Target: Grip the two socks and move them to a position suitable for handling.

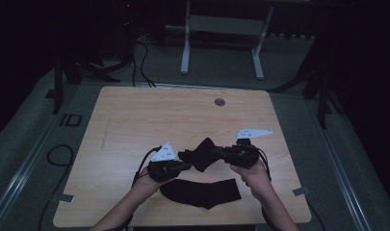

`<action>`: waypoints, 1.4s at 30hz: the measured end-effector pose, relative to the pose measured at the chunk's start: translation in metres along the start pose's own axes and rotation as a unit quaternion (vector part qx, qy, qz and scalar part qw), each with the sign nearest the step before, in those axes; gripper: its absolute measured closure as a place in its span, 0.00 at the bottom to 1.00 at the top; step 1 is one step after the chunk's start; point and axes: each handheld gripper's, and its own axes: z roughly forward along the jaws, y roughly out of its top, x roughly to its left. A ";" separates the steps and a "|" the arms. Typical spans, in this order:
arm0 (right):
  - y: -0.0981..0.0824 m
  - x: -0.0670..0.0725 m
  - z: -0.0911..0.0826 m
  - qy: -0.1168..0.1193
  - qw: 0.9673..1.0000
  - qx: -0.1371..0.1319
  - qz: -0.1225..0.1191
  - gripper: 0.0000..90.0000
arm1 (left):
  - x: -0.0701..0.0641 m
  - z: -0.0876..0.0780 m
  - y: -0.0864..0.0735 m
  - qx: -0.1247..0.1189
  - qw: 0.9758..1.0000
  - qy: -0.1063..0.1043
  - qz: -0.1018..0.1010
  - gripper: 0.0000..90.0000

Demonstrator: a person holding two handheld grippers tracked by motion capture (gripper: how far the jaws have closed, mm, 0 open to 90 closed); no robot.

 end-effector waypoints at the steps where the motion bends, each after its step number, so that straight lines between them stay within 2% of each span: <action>1: 0.000 -0.001 -0.002 -0.004 1.000 -0.003 0.001 0.88 | 0.001 -0.001 0.000 0.002 1.000 0.005 0.002 0.99; 3: 0.001 -0.004 -0.005 -0.008 1.000 -0.007 0.002 0.88 | 0.004 -0.004 -0.002 0.009 1.000 0.012 0.001 0.99; 9: -0.002 -0.016 -0.010 -0.042 0.999 -0.006 0.011 0.88 | 0.019 -0.014 -0.010 0.035 0.999 0.035 -0.009 0.99; 11: -0.006 -0.021 -0.009 -0.055 0.998 -0.001 0.014 0.88 | 0.026 -0.016 -0.012 0.048 0.998 0.028 -0.018 0.99; 13: -0.012 -0.028 -0.007 -0.065 0.998 0.006 0.024 0.88 | 0.032 -0.018 -0.016 0.060 0.997 0.032 -0.021 0.99; 18: -0.026 -0.045 0.000 -0.090 0.995 0.026 0.045 0.88 | 0.045 -0.017 -0.026 0.086 0.995 0.038 -0.030 0.99; 21: -0.034 -0.055 0.004 -0.113 0.992 0.038 0.052 0.88 | 0.053 -0.016 -0.032 0.099 0.993 0.044 -0.043 0.99; 25: -0.042 -0.068 0.006 -0.126 0.989 0.048 0.065 0.88 | 0.060 -0.014 -0.038 0.110 0.991 0.048 -0.057 0.99; 26: -0.044 -0.071 0.006 -0.133 0.988 0.052 0.065 0.88 | 0.061 -0.014 -0.039 0.112 0.991 0.045 -0.064 0.99; 28: -0.047 -0.076 0.007 -0.134 0.987 0.054 0.073 0.88 | 0.061 -0.013 -0.040 0.119 0.990 0.040 -0.065 0.99; 32: -0.053 -0.083 0.012 -0.138 0.985 0.067 0.081 0.87 | 0.062 -0.009 -0.039 0.139 0.988 0.016 -0.070 0.99; 34: -0.055 -0.086 0.015 -0.140 0.984 0.073 0.083 0.83 | 0.063 -0.007 -0.040 0.146 0.987 0.014 -0.070 0.98; 35: -0.056 -0.088 0.016 -0.142 0.983 0.075 0.086 0.79 | 0.064 -0.006 -0.041 0.151 0.986 0.008 -0.073 0.95; 37: -0.058 -0.091 0.018 -0.150 0.982 0.079 0.087 0.73 | 0.065 -0.004 -0.042 0.158 0.985 0.017 -0.072 0.83; 39: -0.059 -0.094 0.018 -0.161 0.979 0.081 0.090 0.67 | 0.067 -0.005 -0.043 0.156 0.985 0.023 -0.076 0.70; 42: -0.060 -0.097 0.014 -0.169 0.978 0.080 0.095 0.57 | 0.069 -0.008 -0.045 0.151 0.984 0.043 -0.079 0.68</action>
